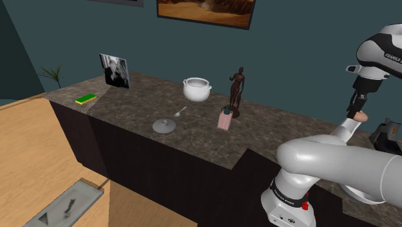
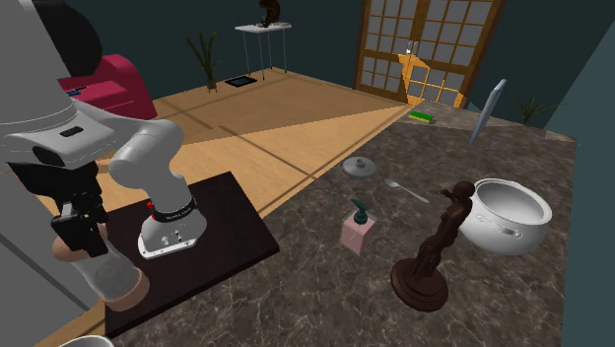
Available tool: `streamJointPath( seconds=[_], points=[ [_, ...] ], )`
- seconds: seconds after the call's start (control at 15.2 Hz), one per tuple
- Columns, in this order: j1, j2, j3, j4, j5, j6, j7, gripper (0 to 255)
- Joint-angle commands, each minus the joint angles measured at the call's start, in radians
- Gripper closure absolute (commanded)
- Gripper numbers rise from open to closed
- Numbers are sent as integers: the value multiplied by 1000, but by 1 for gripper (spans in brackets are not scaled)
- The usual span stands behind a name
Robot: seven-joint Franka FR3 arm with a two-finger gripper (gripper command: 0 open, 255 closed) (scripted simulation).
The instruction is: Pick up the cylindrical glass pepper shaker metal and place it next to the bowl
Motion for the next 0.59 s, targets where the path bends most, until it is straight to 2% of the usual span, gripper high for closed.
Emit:
streamJointPath(
  seconds=[0.0,0.53],
  points=[
    [-5,-8,-13,-21,-13,15,0,255],
    [-24,-38,-71,-122,-66,90,18,255]
  ],
)
